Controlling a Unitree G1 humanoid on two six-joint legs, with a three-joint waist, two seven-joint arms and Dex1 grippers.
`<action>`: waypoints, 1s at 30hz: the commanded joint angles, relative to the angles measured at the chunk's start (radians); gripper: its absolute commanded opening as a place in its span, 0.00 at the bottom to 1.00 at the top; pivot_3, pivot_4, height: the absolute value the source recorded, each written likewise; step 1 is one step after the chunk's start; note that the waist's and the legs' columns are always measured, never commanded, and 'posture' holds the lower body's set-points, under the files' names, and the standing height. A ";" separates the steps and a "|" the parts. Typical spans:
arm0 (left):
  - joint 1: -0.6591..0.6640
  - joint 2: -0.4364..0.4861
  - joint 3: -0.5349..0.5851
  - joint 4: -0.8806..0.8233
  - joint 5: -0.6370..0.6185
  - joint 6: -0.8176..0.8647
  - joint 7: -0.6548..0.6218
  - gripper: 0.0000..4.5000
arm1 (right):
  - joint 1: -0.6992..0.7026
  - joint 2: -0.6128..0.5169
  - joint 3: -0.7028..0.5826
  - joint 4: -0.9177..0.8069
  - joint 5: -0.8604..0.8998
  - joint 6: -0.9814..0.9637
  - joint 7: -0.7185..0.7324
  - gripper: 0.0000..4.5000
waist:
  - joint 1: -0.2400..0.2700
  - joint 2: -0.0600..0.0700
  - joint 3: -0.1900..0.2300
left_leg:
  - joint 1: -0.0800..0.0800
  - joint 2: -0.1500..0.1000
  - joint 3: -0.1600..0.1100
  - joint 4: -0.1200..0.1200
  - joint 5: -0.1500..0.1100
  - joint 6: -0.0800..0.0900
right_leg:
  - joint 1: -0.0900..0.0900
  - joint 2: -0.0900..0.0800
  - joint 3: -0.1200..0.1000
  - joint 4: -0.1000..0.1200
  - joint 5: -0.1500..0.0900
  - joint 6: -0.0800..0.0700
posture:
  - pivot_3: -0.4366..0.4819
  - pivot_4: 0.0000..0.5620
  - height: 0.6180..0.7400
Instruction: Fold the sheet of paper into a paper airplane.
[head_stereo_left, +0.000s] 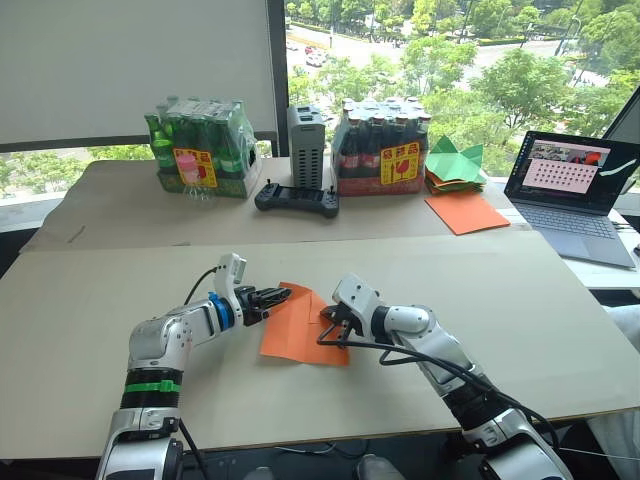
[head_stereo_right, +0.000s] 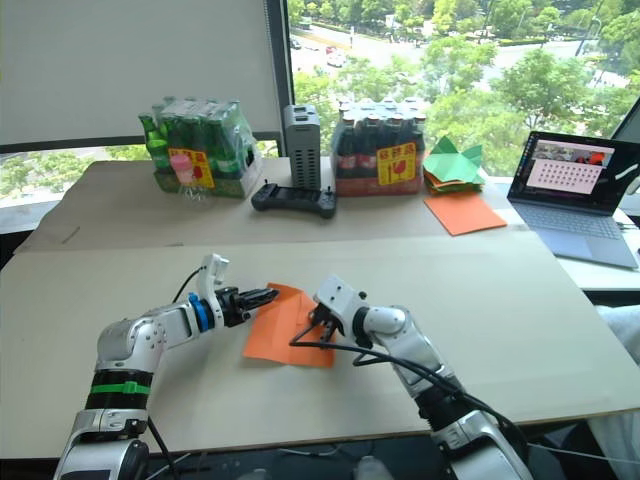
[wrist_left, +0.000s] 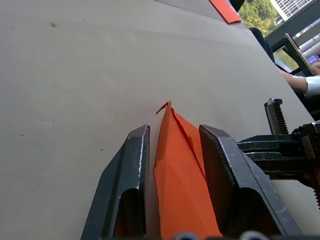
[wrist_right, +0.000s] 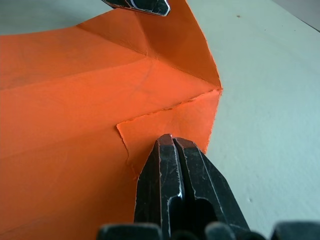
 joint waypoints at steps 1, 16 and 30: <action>-0.024 0.000 -0.001 -0.013 -0.013 -0.026 -0.017 0.24 | 0.027 -0.016 0.010 0.027 -0.027 0.034 -0.002 0.00 | 0.000 0.000 0.000 | 0.000 0.000 0.000 0.000 0.000 0.000 | 0.000 0.000 0.000 0.000 0.000 0.000 | 0.48 0.27 1.00; 0.009 0.097 -0.231 -0.176 0.177 -0.237 -0.072 0.01 | 0.030 -0.022 0.011 0.023 -0.027 0.037 -0.002 0.00 | 0.003 0.000 0.000 | 0.000 0.000 0.000 0.000 0.000 0.000 | 0.000 0.000 0.000 -0.001 0.000 0.000 | 0.48 0.27 1.00; 0.050 0.223 -0.449 -0.183 0.507 -0.608 -0.115 0.01 | 0.021 -0.015 0.000 0.034 -0.026 0.041 -0.022 0.00 | 0.007 0.000 0.000 | -0.001 0.000 0.001 -0.001 0.000 0.000 | 0.000 0.000 0.000 -0.002 0.000 0.000 | 0.48 0.27 1.00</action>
